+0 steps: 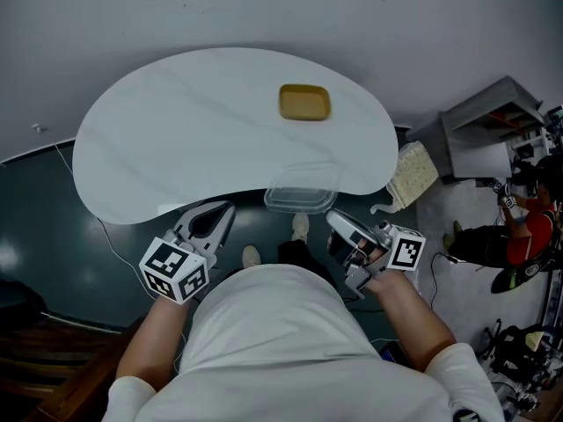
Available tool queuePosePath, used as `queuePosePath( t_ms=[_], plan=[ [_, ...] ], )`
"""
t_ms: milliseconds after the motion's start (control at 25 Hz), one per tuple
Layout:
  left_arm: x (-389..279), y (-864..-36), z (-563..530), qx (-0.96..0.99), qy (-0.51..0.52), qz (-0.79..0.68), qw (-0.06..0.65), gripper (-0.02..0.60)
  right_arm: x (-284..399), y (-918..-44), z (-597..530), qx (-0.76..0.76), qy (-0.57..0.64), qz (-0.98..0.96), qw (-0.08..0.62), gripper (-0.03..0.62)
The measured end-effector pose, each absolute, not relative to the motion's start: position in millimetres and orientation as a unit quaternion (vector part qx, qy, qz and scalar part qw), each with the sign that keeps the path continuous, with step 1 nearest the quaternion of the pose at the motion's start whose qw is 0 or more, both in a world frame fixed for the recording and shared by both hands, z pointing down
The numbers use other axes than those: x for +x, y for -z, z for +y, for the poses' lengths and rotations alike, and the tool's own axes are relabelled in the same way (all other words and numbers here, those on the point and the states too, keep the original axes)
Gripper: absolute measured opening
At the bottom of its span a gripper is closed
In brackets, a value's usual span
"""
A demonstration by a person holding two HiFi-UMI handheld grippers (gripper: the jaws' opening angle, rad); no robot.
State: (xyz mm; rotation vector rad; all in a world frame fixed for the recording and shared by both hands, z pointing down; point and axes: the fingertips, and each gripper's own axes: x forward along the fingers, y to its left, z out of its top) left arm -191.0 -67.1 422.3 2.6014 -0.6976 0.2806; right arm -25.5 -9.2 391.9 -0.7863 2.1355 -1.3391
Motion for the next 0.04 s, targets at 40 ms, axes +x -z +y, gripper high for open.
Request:
queuePosePath(
  t_ms=[40],
  plan=[
    [-191.7,-421.9,-67.1,0.938,-0.101,-0.251,0.216,0.018,-26.6,-390.1,-9.8,-0.288,0.488,0.786,0.247,0.005]
  ],
)
